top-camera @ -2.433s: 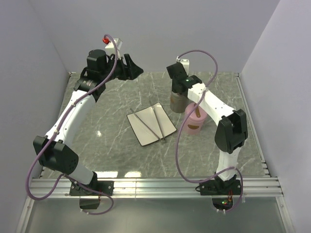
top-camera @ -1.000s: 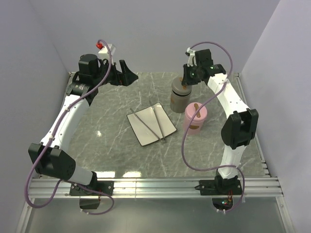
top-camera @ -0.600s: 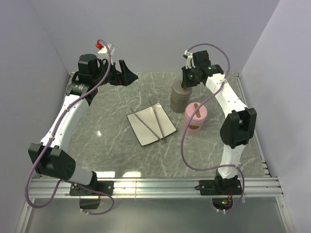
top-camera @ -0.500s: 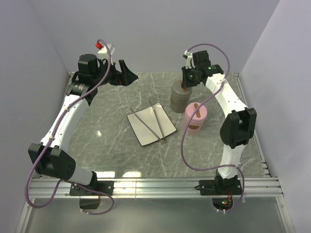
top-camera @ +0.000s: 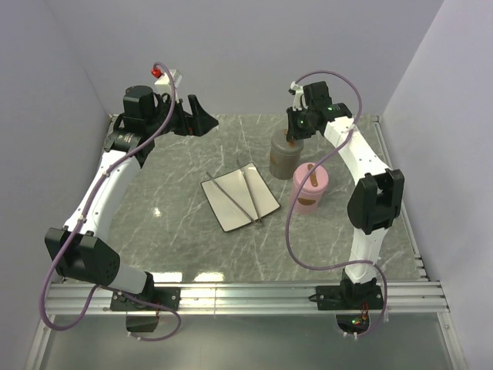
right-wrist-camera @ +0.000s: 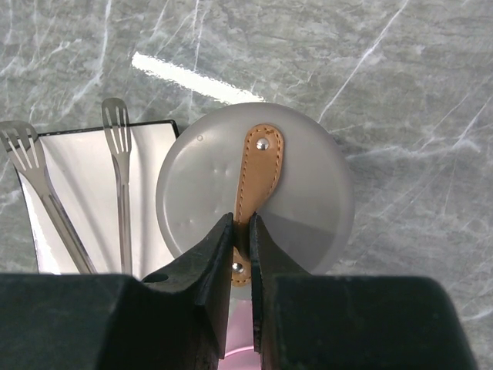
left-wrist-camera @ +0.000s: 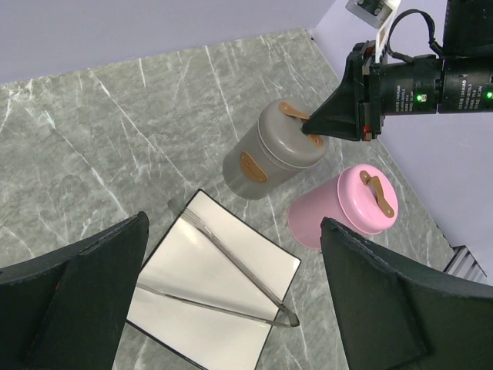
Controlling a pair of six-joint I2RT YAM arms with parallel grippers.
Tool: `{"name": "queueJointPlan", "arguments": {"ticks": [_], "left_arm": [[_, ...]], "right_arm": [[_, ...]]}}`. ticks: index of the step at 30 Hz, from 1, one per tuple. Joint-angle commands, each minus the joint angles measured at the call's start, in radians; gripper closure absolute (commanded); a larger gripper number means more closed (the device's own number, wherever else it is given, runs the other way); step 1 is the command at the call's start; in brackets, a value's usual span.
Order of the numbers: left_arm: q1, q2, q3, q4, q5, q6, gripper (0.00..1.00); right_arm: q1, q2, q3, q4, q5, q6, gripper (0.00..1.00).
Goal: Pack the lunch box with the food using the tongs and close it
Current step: Close the box lid on the packing box.
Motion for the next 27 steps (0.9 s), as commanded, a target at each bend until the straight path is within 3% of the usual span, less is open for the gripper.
{"name": "queueJointPlan", "arguments": {"ticks": [1, 20, 24, 27], "left_arm": [[0.004, -0.011, 0.012, 0.021, 0.021, -0.005, 0.01], [0.005, 0.058, -0.002, 0.051, 0.057, -0.012, 0.01], [0.004, 0.072, -0.016, 0.071, 0.089, -0.023, 0.01], [0.005, 0.083, -0.019, 0.075, 0.11, -0.031, 0.01]], "right_arm": [[0.011, 0.015, -0.001, 0.002, -0.008, -0.003, 1.0], [0.02, 0.006, -0.092, 0.025, -0.03, -0.011, 1.0], [0.02, -0.017, -0.07, 0.029, -0.047, -0.016, 0.7], [0.016, -0.037, -0.046, 0.031, -0.056, -0.016, 0.62]]}}
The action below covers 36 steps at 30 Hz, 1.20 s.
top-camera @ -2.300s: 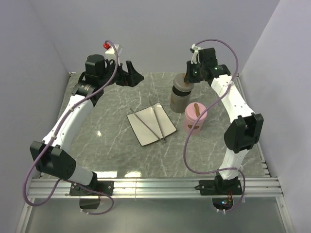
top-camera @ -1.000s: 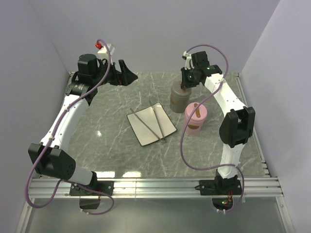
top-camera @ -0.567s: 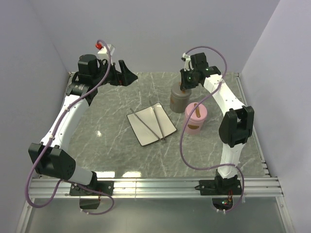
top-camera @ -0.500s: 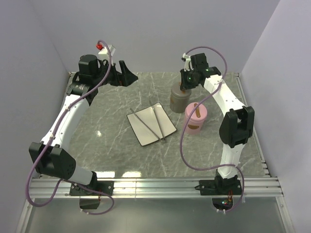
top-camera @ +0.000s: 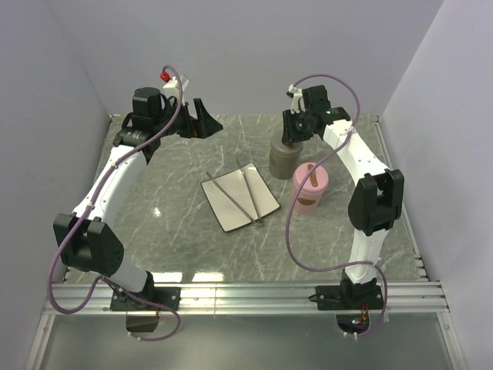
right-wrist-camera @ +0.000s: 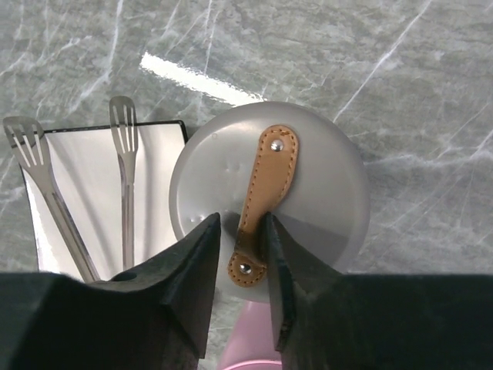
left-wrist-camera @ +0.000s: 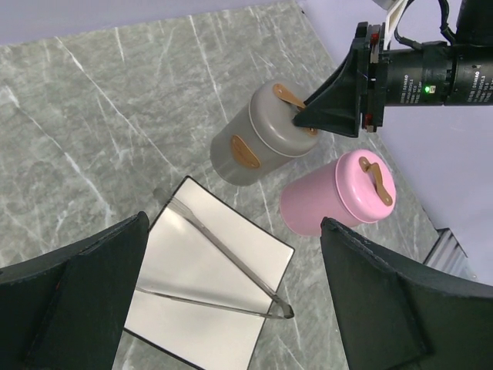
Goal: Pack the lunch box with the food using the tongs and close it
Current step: Close the box lid on the packing box, then move the packing box to the center of the board.
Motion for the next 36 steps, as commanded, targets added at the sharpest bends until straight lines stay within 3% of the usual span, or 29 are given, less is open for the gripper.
{"name": "queueJointPlan", "arguments": {"ticks": [1, 8, 10, 12, 17, 20, 24, 25, 28, 36], "left_arm": [[0.004, 0.012, -0.003, 0.047, 0.053, -0.02, 0.01], [0.004, 0.012, 0.005, 0.044, 0.07, -0.012, 0.01], [0.004, 0.007, -0.006, 0.057, 0.072, -0.007, 0.01], [0.004, 0.013, -0.018, 0.079, 0.07, -0.012, 0.01], [0.004, 0.053, -0.087, 0.27, 0.127, -0.107, 0.07], [0.002, 0.096, -0.12, 0.376, 0.156, -0.19, 0.12], [-0.005, 0.205, -0.118, 0.539, 0.153, -0.291, 0.29], [-0.016, 0.229, -0.103, 0.554, 0.15, -0.325, 0.37], [-0.039, 0.332, -0.055, 0.591, 0.142, -0.366, 0.45], [-0.081, 0.582, 0.115, 0.636, 0.119, -0.411, 0.51]], "right_arm": [[0.006, -0.029, 0.031, -0.046, -0.031, -0.01, 0.6], [-0.082, -0.086, 0.076, -0.047, -0.138, -0.013, 0.43], [-0.125, -0.11, 0.064, -0.004, -0.228, -0.013, 0.3], [-0.18, -0.109, 0.065, 0.019, -0.28, -0.009, 0.27], [-0.225, 0.001, 0.097, 0.067, -0.454, 0.0, 0.27], [-0.248, 0.078, 0.111, 0.154, -0.524, 0.102, 0.26], [-0.269, 0.181, 0.16, 0.307, -0.604, 0.226, 0.26], [-0.303, 0.195, 0.165, 0.34, -0.609, 0.279, 0.27], [-0.315, 0.259, 0.163, 0.461, -0.64, 0.382, 0.28], [-0.315, 0.452, 0.163, 0.693, -0.753, 0.591, 0.35]]}}
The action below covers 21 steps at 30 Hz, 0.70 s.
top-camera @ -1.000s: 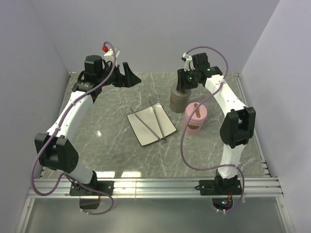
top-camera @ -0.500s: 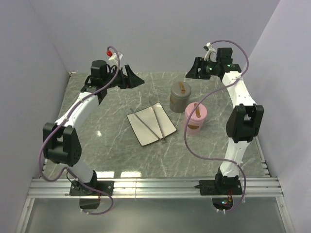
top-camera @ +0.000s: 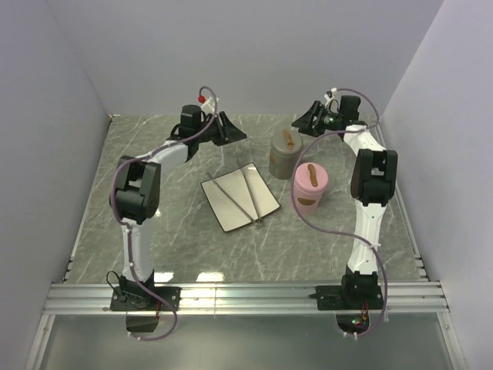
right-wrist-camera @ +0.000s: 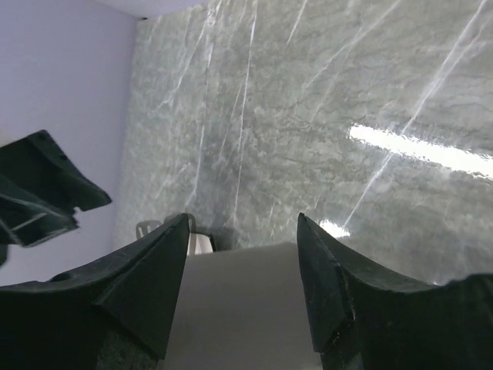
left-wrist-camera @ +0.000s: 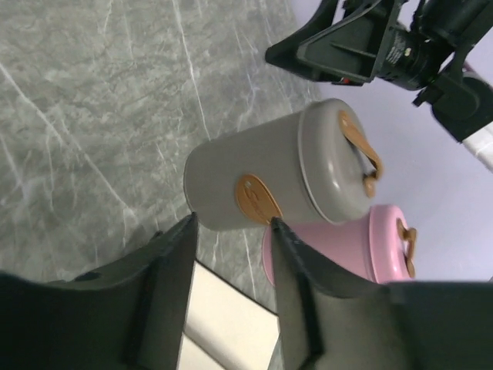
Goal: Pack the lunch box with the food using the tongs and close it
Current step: Move the packing box to the center of the board.
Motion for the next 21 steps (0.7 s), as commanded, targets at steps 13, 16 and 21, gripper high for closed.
{"name": "queueJointPlan", "arguments": {"ticks": [13, 16, 21], "left_arm": [[-0.095, 0.257, 0.296, 0.021, 0.031, -0.023, 0.66], [-0.11, 0.268, 0.293, 0.022, 0.046, -0.03, 0.68], [-0.14, 0.286, 0.316, -0.011, 0.069, 0.005, 0.69]], "right_arm": [[0.076, 0.119, -0.02, 0.372, -0.196, 0.261, 0.37], [0.08, 0.12, -0.059, 0.418, -0.214, 0.302, 0.38], [0.088, 0.073, -0.2, 0.516, -0.237, 0.352, 0.39]]}}
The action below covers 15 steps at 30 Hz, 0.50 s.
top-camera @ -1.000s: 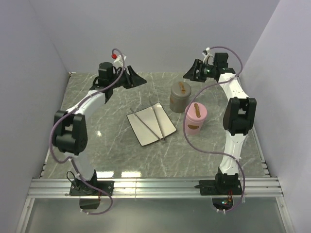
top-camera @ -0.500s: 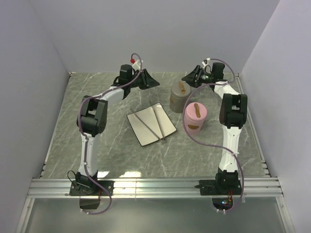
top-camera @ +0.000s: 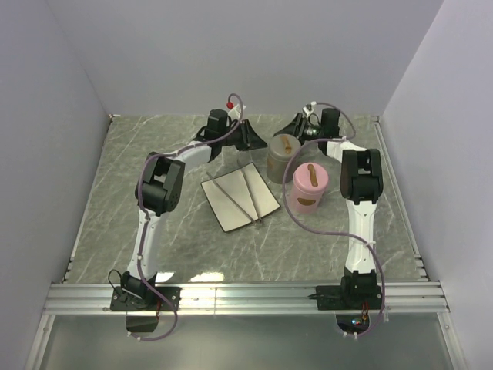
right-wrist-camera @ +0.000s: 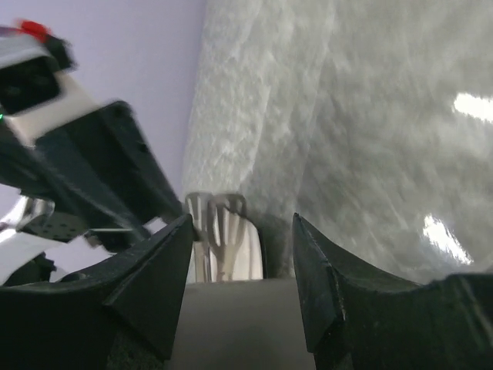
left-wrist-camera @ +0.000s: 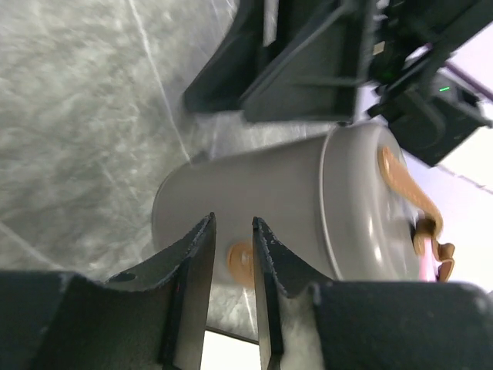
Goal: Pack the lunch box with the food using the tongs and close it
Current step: Move the packing box to the center of the board.
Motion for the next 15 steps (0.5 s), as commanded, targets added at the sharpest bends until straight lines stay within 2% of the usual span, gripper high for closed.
{"name": "queueJointPlan", "arguments": {"ticks": [1, 7, 11, 15], "left_arm": [[-0.025, 0.009, 0.058, -0.021, 0.04, 0.033, 0.69], [-0.049, -0.018, 0.014, -0.027, 0.071, 0.037, 0.73], [-0.071, -0.069, -0.075, -0.038, 0.083, 0.051, 0.75], [-0.095, -0.11, -0.143, -0.019, 0.091, 0.039, 0.76]], "right_arm": [[0.001, -0.045, -0.097, 0.102, -0.046, 0.037, 0.39], [-0.002, -0.12, -0.212, 0.068, -0.075, -0.028, 0.4], [-0.001, -0.155, -0.278, 0.031, -0.098, -0.071, 0.41], [-0.001, -0.192, -0.362, 0.063, -0.121, -0.065, 0.41]]}}
